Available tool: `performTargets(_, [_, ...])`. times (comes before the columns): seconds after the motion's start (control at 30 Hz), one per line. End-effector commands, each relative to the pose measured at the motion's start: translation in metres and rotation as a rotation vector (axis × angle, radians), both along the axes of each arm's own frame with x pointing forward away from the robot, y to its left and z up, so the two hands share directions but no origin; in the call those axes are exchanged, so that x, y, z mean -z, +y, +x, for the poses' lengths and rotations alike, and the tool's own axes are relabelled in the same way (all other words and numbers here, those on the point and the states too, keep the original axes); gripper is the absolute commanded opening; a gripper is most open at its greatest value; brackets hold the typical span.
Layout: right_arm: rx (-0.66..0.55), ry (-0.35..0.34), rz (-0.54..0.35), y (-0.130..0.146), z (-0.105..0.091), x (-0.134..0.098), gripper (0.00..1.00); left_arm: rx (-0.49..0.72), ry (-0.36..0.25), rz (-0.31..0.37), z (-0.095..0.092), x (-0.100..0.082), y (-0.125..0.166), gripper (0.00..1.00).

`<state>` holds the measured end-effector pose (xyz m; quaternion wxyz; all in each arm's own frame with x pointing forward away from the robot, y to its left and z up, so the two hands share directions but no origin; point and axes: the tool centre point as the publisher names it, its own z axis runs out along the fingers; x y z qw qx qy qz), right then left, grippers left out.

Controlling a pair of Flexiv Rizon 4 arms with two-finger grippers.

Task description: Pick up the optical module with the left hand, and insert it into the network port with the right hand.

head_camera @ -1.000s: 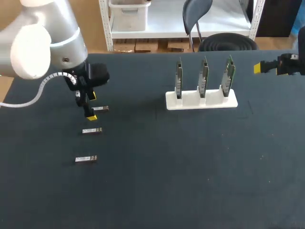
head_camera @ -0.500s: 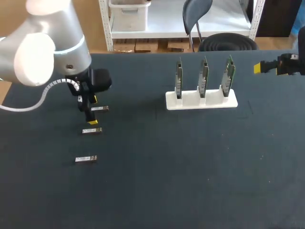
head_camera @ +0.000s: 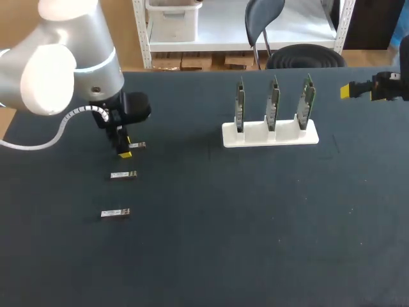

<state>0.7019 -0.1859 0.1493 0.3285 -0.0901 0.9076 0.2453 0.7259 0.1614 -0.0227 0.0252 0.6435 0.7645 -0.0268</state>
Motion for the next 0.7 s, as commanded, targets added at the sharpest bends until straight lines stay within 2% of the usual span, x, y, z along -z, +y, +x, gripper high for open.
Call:
performTargets(0.03, [0.006,0.0,-0.005,0.001,-0.002,-0.001,1.0,-0.012,-0.006,-0.004,0.001,0.004,0.0,0.0])
performTargets(0.13, [0.006,0.0,-0.005,0.001,-0.002,-0.001,1.0,-0.055,-0.002,-0.029,0.003,0.0,-0.003,0.0])
performTargets(0.23, [0.006,0.0,-0.005,0.001,-0.002,-0.001,1.0,-0.118,-0.03,-0.062,0.008,-0.006,-0.005,0.0])
performTargets(0.4, [0.006,0.0,-0.005,0.001,-0.002,-0.001,1.0,-0.281,-0.074,-0.174,0.025,-0.024,-0.008,0.0])
performTargets(0.5, [0.006,0.0,-0.005,0.001,-0.002,-0.001,1.0,-0.429,-0.086,-0.297,0.042,-0.047,-0.012,0.0])
performTargets(0.57, [0.006,0.0,-0.005,0.001,-0.002,-0.001,1.0,-0.499,-0.139,-0.351,0.053,-0.065,-0.017,0.0])
performTargets(0.67, [0.006,0.0,-0.005,0.001,-0.002,-0.001,1.0,-0.611,-0.162,-0.513,0.068,-0.1,-0.028,0.0])
performTargets(0.7, [0.006,0.0,-0.005,0.001,-0.002,-0.001,1.0,-0.639,-0.186,-0.574,0.073,-0.114,-0.033,0.0])
